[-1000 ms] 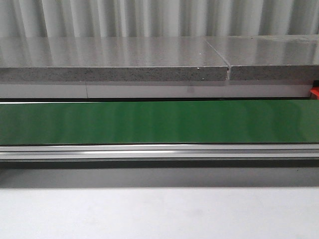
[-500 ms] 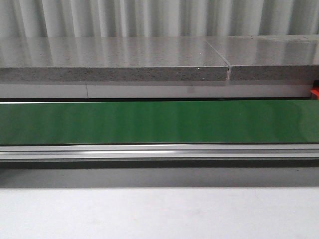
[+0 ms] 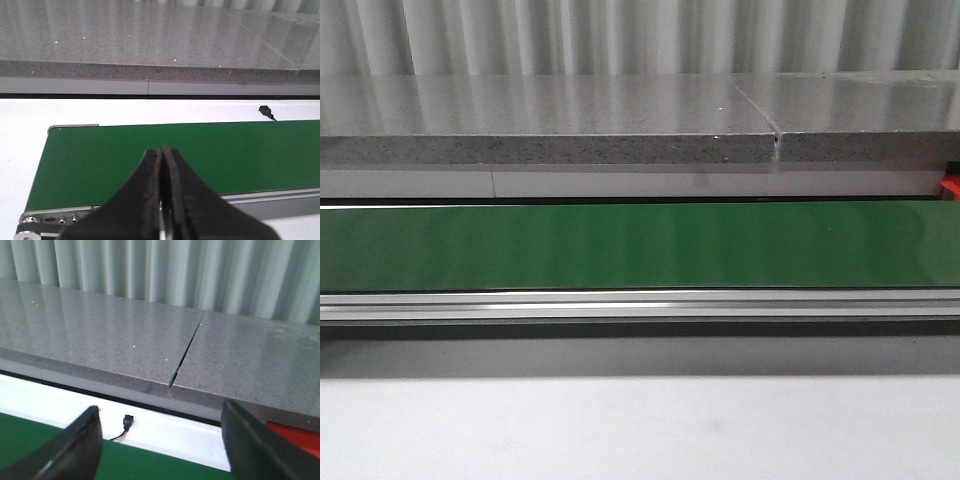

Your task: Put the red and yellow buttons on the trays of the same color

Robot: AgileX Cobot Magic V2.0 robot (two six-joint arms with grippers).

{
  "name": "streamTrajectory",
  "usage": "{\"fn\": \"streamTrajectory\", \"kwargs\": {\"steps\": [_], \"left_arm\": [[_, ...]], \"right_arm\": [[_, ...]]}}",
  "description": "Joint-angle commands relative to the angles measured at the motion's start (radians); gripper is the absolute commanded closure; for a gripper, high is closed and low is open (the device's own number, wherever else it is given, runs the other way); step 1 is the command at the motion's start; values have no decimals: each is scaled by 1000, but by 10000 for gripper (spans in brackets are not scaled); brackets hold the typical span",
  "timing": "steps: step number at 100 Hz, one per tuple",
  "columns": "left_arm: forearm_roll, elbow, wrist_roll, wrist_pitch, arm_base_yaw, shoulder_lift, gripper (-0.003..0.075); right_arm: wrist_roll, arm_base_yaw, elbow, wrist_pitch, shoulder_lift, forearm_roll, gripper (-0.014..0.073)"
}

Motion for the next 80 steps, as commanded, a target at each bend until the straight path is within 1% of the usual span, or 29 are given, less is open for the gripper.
{"fn": "streamTrajectory", "kwargs": {"steps": [1, 5, 12, 19, 24, 26, 31, 37, 41, 80], "left_arm": [[-3, -25, -1, -71, -8, 10, 741], [-3, -25, -1, -71, -8, 10, 741], [-3, -25, -1, -71, -8, 10, 741], [-3, -25, -1, -71, -8, 10, 741], [-3, -25, -1, -71, -8, 10, 741], [-3, -25, -1, -71, -8, 10, 741], [-3, -25, -1, -71, -8, 10, 741], [-3, -25, -1, -71, -8, 10, 741], [-3, -25, -1, -71, -8, 10, 741], [-3, -25, -1, -71, -8, 10, 741]], "right_arm": [[-8, -1, 31, 1, -85, 9, 131], [-8, -1, 56, 23, -124, 9, 165], [-6, -1, 91, 52, -179, 9, 249], [-6, -1, 117, 65, -216, 9, 350], [-6, -1, 130, 68, -236, 9, 445], [-6, -1, 135, 69, -240, 9, 470], [-6, -1, 139, 73, -245, 9, 572], [-6, -1, 139, 77, -245, 9, 667], [-6, -1, 139, 80, -245, 10, 656], [-6, -1, 139, 86, -244, 10, 662]]}}
